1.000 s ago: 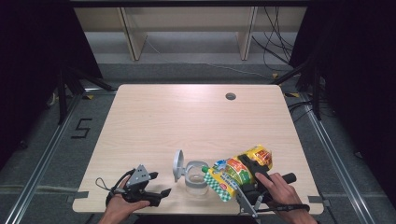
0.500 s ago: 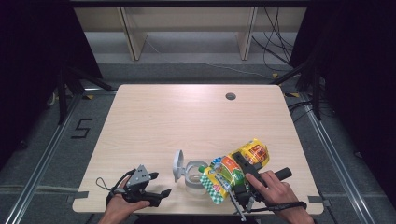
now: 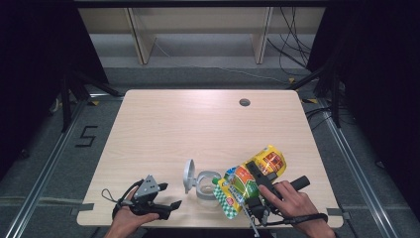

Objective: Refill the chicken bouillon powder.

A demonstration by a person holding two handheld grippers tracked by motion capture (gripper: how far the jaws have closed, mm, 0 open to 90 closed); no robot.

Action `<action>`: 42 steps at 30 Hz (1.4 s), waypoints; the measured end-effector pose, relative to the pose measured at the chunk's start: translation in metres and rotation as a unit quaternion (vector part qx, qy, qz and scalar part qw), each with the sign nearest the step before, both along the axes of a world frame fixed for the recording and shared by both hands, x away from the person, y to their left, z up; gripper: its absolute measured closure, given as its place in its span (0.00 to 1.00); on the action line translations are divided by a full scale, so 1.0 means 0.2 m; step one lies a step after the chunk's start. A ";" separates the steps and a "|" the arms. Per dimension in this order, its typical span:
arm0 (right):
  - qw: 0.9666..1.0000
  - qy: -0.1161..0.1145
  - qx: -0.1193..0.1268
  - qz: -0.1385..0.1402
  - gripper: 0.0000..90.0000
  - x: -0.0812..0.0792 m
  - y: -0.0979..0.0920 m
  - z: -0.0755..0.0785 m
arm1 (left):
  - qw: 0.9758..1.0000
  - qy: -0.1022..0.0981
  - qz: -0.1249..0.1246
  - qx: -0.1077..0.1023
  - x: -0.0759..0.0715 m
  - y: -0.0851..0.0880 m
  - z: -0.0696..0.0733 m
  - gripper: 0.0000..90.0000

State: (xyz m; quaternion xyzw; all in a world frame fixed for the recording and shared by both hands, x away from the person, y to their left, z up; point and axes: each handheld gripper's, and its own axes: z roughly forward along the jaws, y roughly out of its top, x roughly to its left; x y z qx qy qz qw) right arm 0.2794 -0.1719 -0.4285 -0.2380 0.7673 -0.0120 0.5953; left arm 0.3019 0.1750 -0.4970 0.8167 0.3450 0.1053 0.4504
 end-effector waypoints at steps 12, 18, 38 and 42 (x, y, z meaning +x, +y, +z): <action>0.999 -0.016 -0.035 0.010 0.58 0.01 0.03 0.03 | 1.000 -0.001 -0.001 -0.006 0.00 0.00 0.00 0.23; 0.999 -0.011 -0.038 0.009 0.59 0.02 0.03 0.04 | 1.000 -0.001 -0.001 -0.007 0.00 0.00 0.00 0.23; 0.997 -0.022 -0.074 0.023 0.60 0.00 0.03 0.07 | 1.000 -0.003 -0.001 -0.006 0.00 -0.01 -0.01 0.23; 0.996 -0.023 -0.078 0.025 0.60 0.00 0.03 0.07 | 1.000 -0.004 -0.002 0.001 0.00 0.00 0.00 0.23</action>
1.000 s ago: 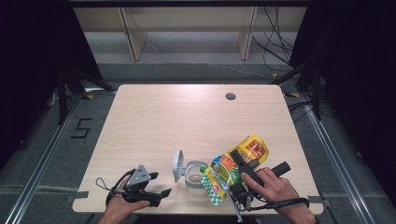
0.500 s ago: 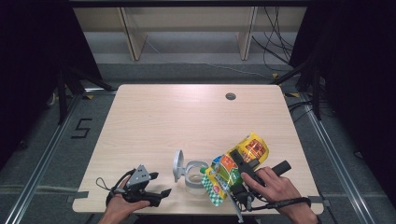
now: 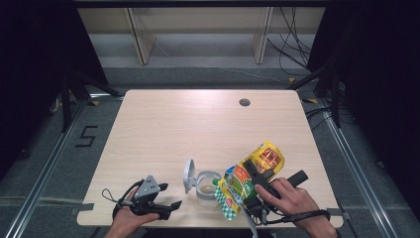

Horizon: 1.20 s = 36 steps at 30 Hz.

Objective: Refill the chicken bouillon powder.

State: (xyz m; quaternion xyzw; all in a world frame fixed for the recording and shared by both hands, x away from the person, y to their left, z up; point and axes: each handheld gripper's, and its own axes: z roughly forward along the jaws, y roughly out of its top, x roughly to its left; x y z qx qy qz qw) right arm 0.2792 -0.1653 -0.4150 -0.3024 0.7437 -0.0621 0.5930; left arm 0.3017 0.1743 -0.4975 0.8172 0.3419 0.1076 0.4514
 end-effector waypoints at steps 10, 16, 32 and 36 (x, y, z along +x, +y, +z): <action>1.000 -0.001 0.001 0.000 0.60 0.00 -0.01 0.00 | 1.000 0.001 0.001 -0.005 0.00 0.00 0.00 0.23; 1.000 -0.001 -0.002 0.002 0.60 0.00 0.00 0.00 | 1.000 0.002 -0.002 0.001 0.00 0.00 0.00 0.23; 1.000 -0.003 -0.001 -0.001 0.60 -0.01 -0.01 0.01 | 1.000 0.001 -0.001 0.004 0.00 0.00 0.00 0.23; 1.000 -0.002 -0.003 -0.002 0.60 -0.02 0.00 0.01 | 1.000 -0.001 -0.003 -0.002 0.00 0.00 0.00 0.23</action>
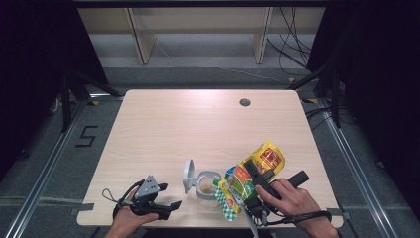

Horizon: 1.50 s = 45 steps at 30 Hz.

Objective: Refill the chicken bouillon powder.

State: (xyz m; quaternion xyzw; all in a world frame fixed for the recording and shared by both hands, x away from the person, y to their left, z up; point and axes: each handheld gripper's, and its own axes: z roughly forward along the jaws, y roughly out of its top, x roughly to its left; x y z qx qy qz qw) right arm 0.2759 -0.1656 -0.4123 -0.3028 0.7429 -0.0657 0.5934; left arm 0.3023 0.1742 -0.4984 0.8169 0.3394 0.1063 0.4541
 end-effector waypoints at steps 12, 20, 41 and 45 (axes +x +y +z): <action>1.000 -0.002 -0.001 0.001 0.60 0.01 0.00 0.00 | 1.000 0.001 0.002 -0.007 0.00 0.00 0.00 0.23; 1.000 -0.004 0.005 0.001 0.60 0.01 -0.01 0.00 | 1.000 0.001 0.000 0.003 0.00 0.00 0.01 0.23; 1.000 -0.002 0.005 -0.003 0.60 0.01 -0.02 0.01 | 1.000 0.005 -0.003 0.008 -0.01 0.00 0.01 0.23; 1.000 -0.004 0.006 -0.002 0.60 0.01 -0.02 0.01 | 1.000 0.005 -0.003 0.008 -0.01 0.00 0.01 0.23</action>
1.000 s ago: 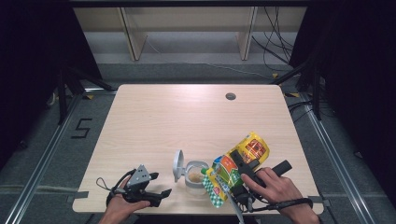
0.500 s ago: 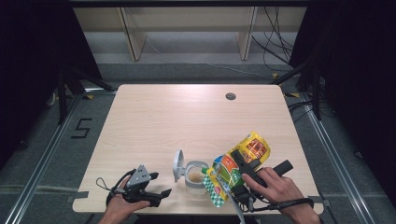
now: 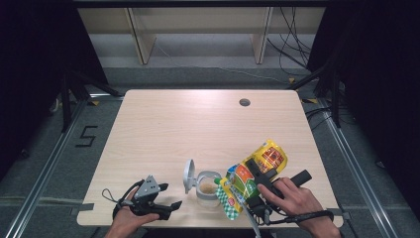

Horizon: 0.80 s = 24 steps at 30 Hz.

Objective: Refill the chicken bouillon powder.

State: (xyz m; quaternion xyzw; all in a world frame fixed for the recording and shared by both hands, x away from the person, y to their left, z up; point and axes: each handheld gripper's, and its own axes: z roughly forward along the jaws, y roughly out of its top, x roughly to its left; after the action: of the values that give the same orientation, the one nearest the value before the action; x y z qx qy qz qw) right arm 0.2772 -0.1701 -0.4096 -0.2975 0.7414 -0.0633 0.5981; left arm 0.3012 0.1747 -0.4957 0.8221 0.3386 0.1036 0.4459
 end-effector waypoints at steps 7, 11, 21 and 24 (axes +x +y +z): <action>1.000 0.000 -0.004 -0.003 0.60 0.00 0.00 0.00 | 1.000 -0.001 0.000 0.003 0.00 0.00 0.00 0.23; 1.000 -0.001 -0.010 0.002 0.60 0.00 0.01 0.00 | 1.000 0.000 0.000 0.000 0.00 0.00 0.00 0.23; 1.000 0.004 -0.018 0.002 0.60 0.00 0.03 0.00 | 1.000 0.000 0.000 0.000 0.00 0.00 0.00 0.23; 1.000 0.005 -0.019 0.003 0.60 0.00 0.03 0.00 | 1.000 -0.003 0.001 -0.012 0.00 -0.01 -0.01 0.23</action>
State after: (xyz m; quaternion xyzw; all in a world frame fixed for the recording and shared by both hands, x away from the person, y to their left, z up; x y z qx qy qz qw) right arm 0.2781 -0.1635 -0.4102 -0.3109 0.7423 -0.0740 0.5889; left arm 0.3007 0.1730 -0.4969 0.8162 0.3390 0.1022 0.4565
